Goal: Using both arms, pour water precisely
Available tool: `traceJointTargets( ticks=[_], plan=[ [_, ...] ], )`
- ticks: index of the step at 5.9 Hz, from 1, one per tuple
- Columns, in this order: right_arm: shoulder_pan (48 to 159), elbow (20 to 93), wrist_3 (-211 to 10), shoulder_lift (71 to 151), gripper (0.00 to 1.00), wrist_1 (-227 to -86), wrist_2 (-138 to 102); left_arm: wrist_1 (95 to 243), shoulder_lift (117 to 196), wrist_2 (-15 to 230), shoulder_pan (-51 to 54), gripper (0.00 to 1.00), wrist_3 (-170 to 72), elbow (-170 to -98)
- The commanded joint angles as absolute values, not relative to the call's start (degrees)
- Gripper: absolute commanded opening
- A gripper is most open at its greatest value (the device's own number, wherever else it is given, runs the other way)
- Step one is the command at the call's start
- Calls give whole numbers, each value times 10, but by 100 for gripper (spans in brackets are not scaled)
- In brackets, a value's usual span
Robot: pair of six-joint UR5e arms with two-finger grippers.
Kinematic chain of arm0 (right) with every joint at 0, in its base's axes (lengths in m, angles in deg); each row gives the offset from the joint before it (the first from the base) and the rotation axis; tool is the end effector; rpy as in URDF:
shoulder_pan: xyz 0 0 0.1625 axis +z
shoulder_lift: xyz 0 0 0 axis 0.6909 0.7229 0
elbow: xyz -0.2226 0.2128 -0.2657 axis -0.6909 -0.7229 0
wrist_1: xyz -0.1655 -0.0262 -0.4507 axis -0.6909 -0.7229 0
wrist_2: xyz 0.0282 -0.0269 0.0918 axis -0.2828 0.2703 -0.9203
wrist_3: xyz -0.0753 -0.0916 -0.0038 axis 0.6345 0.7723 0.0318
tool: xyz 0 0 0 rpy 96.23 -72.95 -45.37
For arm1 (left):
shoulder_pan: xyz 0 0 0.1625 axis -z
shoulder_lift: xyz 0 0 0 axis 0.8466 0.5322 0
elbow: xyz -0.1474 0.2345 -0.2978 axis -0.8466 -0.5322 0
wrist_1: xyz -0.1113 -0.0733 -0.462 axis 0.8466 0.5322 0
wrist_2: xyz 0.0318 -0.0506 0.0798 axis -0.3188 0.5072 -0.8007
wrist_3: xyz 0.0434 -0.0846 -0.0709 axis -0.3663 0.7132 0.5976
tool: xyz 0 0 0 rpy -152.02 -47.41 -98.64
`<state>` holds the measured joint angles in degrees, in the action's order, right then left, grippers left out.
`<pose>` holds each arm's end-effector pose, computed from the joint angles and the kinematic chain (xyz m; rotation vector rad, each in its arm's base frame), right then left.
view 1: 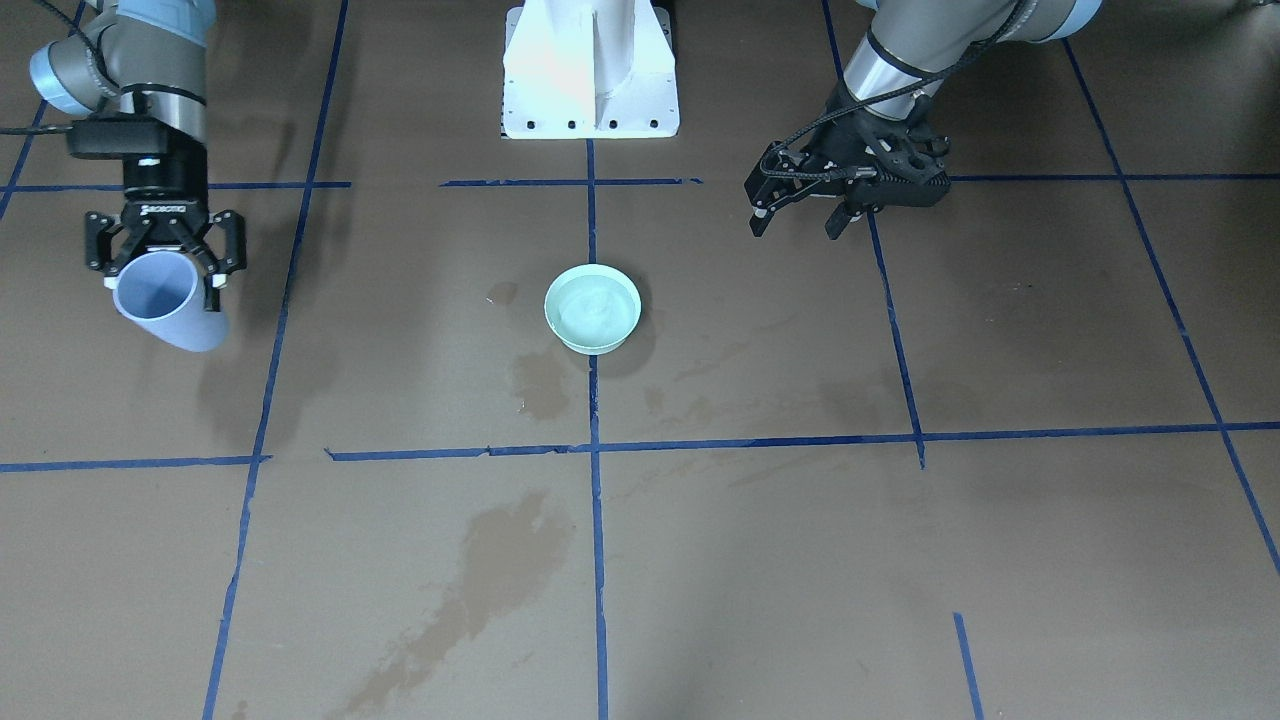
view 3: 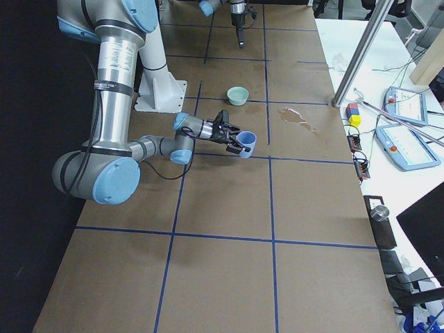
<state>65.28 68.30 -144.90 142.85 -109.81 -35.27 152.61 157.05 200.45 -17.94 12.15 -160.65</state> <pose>-0.3731 -0.3886 0.4845 1.1384 -0.5838 0.3634 0.4038 -0.4473 0.1798 0.0981 1.0511 -0.1945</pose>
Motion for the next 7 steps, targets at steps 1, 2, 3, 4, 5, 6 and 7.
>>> traceJointTargets(
  ticks=[1,2,3,4,5,6,7],
  plan=[
    [737,646,-1467,1433,0,-1097,-434,1526,1571,2004,-179,100,122,-1607],
    [760,624,-1478,1428,0,-1096,-452,1526,1571,2004,-179,100,122,-1608],
    [761,620,-1490,1432,0,-1089,-453,1526,1572,2004,-180,100,122,-1608],
    [759,536,-1516,1432,0,-988,-450,1526,1572,2004,-180,100,122,-1608],
    [760,528,-1508,1433,0,-960,-450,1526,1572,2004,-180,100,122,-1609],
    [760,524,-1509,1433,0,-960,-446,1526,1572,2004,-180,100,122,-1611],
    [759,520,-1508,1433,2,-961,-444,1526,1572,2004,-180,100,122,-1611]
  ],
)
